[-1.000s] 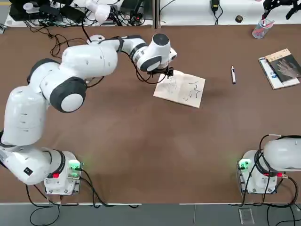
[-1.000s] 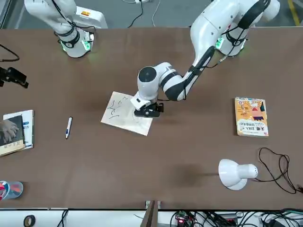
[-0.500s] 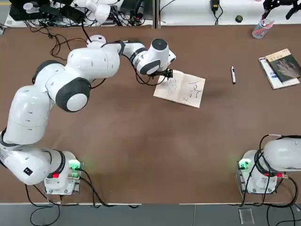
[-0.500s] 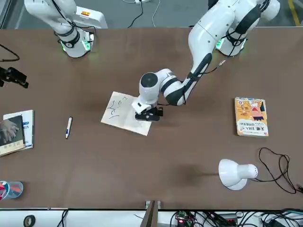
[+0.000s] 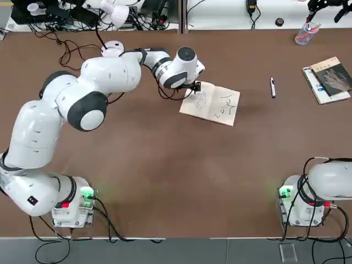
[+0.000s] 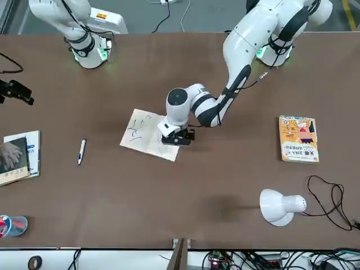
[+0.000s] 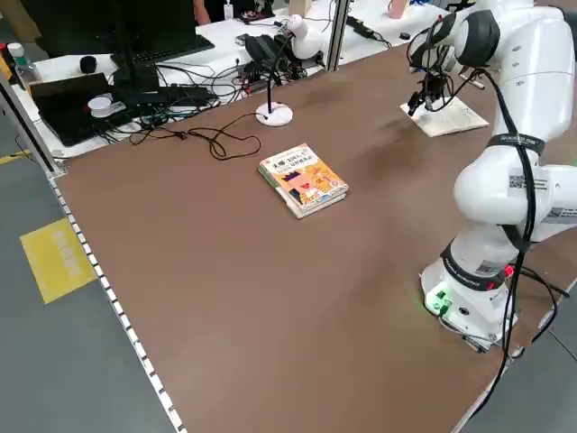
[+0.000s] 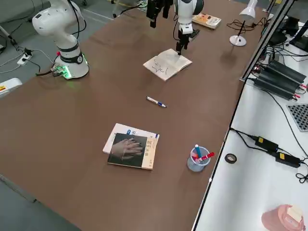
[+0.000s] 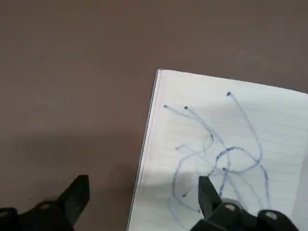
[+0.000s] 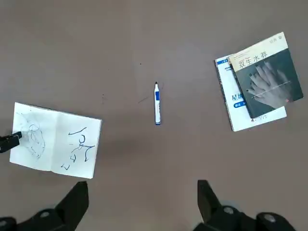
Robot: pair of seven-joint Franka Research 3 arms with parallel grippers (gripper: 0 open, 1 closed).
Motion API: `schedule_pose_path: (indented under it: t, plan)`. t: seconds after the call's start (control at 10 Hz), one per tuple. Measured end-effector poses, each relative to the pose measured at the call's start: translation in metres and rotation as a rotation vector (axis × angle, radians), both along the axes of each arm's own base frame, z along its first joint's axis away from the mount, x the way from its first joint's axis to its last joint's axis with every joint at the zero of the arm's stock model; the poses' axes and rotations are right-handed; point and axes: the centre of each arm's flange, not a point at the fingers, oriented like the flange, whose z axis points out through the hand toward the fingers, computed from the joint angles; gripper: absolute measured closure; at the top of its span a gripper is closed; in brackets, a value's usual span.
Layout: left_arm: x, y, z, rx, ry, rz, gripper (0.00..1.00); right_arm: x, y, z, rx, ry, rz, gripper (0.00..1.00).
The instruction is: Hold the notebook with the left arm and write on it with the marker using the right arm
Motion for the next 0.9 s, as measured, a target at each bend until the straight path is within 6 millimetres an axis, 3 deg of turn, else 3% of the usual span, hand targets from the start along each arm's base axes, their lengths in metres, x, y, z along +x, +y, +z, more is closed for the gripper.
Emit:
schedule_pose_path:
  t: [0.9]
  plan:
    - [0.001,0.001,-0.016,0.005,-0.014,-0.015,0.00,0.001,0.001,0.001,0.001,-0.008,0.003,0.00]
